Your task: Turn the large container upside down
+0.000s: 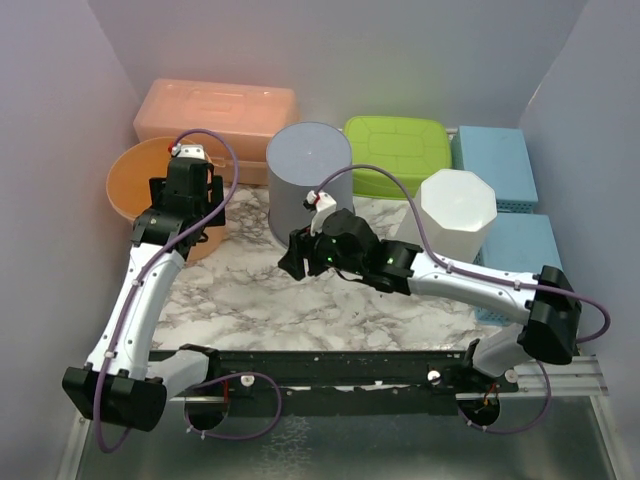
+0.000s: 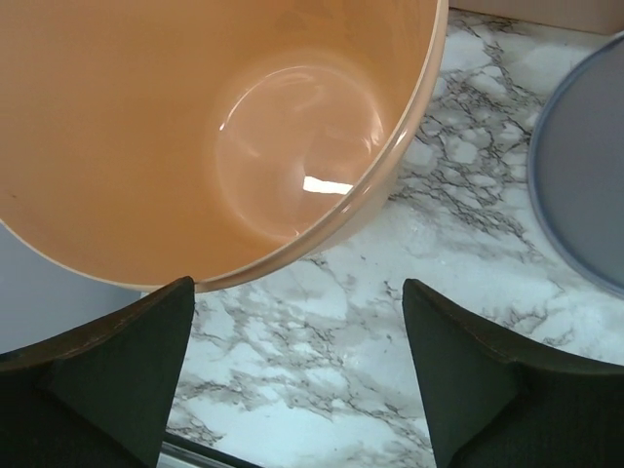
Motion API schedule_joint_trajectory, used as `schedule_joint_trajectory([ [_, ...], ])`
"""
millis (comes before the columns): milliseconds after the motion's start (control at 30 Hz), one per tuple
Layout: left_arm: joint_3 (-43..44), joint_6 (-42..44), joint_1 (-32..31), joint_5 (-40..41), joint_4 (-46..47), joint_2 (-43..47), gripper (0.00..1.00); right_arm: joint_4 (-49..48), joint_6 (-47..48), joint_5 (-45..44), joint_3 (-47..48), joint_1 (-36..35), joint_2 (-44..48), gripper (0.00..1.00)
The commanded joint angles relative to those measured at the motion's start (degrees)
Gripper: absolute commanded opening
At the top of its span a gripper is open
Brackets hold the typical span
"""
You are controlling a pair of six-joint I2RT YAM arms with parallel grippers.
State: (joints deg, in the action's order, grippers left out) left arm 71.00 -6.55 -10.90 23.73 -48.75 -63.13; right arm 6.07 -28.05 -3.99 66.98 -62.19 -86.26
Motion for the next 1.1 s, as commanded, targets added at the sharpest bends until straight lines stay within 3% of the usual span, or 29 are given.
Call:
schedule_joint_trajectory([
  [0,1.0,0.5,0.0,1.6,1.2,-3.2,0.79,0.0,-0.7,-2.4,-2.0,-0.3,3.4,0.63],
  [67,1.2,-0.3,0.0,1.9,0.8,-3.5,0.75,-0.3,-1.3,-2.8,-3.1,-0.3,4.4,0.64],
  [200,3.4,0.1,0.0,-0.2,2.7,-1.1,0.78,-0.2,-2.6,-3.6,-4.9,-0.3,5.9,0.64],
  [400,8.4,1.5,0.0,0.5,6.0,1.8,0.99,-0.1,-3.2,-4.4,-6.4,-0.3,7.6,0.64],
  [967,6.8,1.7,1.1,-2.7,2.2,-10.8,0.98,3.6,-1.6,-9.0,-9.0,-0.3,16.4,0.67],
  [1067,6.7,1.9,1.4,-2.8,1.6,-12.4,0.90,4.5,-1.3,-9.5,-9.6,-0.3,18.4,0.67],
])
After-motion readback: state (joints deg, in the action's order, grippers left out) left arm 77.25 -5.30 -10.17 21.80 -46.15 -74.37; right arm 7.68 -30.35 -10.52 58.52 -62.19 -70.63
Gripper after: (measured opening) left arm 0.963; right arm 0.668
